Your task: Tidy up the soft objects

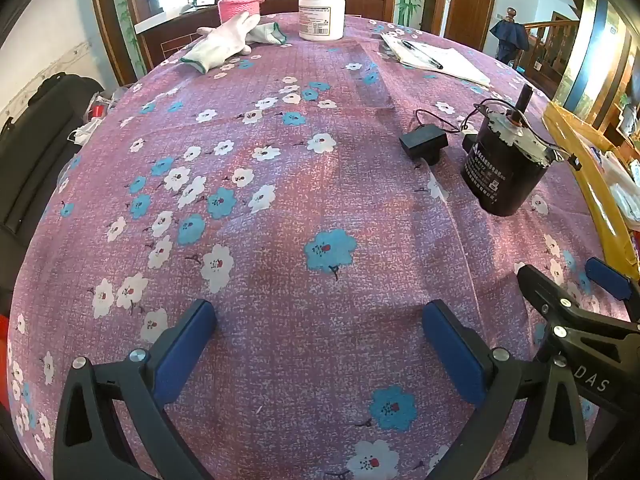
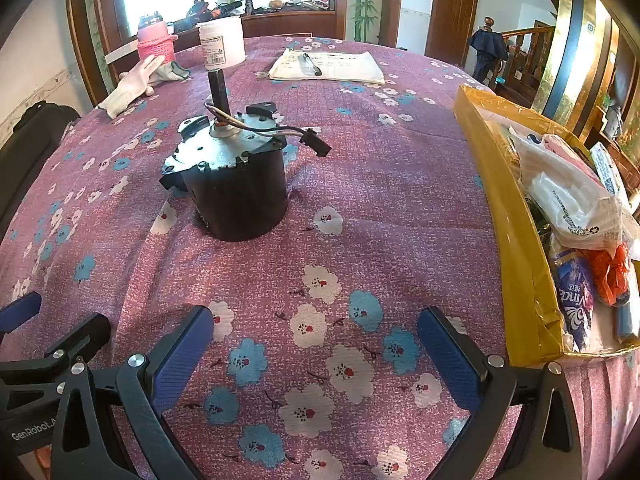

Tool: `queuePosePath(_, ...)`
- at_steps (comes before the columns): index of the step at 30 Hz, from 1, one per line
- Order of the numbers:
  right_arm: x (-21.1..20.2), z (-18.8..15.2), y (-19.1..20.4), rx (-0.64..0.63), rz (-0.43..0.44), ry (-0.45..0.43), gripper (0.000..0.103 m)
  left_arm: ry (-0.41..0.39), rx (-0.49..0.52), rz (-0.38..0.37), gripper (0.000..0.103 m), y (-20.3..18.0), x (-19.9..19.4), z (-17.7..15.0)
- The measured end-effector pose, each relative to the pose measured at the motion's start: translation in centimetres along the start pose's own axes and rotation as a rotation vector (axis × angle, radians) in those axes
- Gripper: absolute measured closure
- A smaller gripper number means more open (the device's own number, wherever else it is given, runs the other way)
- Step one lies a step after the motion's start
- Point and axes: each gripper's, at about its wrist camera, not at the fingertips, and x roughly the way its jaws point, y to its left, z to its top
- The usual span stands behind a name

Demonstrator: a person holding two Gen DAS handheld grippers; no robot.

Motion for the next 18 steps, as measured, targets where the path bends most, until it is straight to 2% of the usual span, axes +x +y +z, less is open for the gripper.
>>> queuePosePath(18, 0.01, 0.01, -0.01, -0.001, -0.001, 0.004, 0.001, 0.004, 0.000, -0.001, 0.000, -0.02, 0.01, 0.00)
